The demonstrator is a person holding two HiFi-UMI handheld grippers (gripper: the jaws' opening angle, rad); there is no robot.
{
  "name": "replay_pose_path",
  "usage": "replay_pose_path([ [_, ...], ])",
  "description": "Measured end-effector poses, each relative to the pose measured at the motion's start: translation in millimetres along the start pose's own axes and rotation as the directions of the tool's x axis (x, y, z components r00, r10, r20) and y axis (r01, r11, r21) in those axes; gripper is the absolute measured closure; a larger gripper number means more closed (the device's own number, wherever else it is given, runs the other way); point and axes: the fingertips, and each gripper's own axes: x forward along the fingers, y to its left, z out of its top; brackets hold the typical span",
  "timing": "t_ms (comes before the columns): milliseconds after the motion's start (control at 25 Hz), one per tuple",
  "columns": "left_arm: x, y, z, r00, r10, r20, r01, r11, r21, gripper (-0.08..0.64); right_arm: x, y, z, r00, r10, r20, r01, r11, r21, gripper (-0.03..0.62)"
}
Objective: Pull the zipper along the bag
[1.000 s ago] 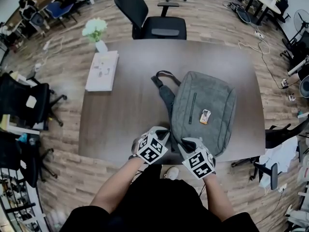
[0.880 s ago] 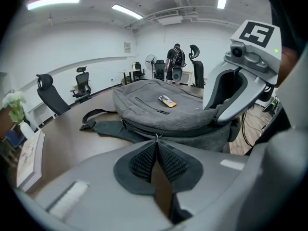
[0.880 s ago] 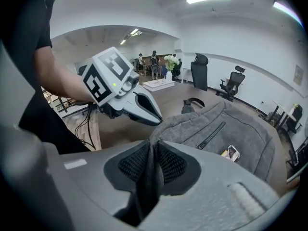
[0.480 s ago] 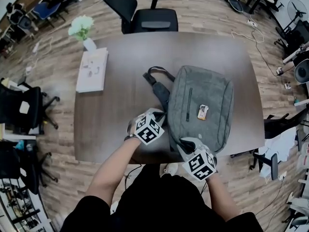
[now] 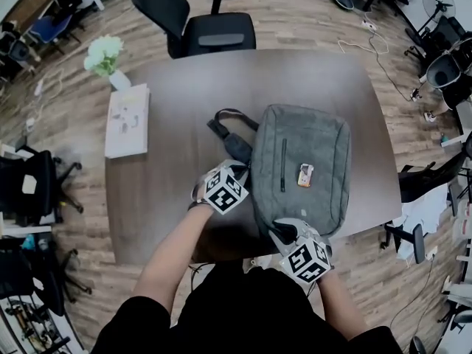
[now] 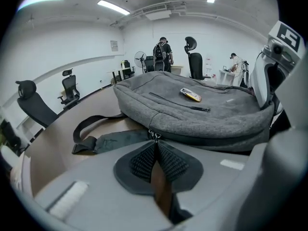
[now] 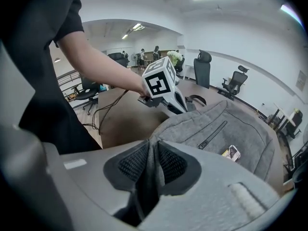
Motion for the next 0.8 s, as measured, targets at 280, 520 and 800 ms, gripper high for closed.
replay_pose_path([
  [280,-25.9,-4.2,-8.5,0.998,0.048,0.035,-0.045,0.996,-0.079,0.523,-9.9,-14.4,12.4,0.989,-0.039,0.146,0.015,0.987,0.159,0.445],
  [520,-74.0,-6.1,2.0,0.974,0.116,0.196,-0.058,0.959,-0.279,0.523,-51.5,-54.7,63.0,0.902,-0.146,0.407,0.003,0.943,0.333,0.514],
  [800,-143.8,-14.7,70.1,0.846,0.293,0.445,-0.084,0.898,-0.432,0.540,-112.5,-123.2,88.8,0.755,-0.387,0.529,0.217,0.909,0.355,0.591],
])
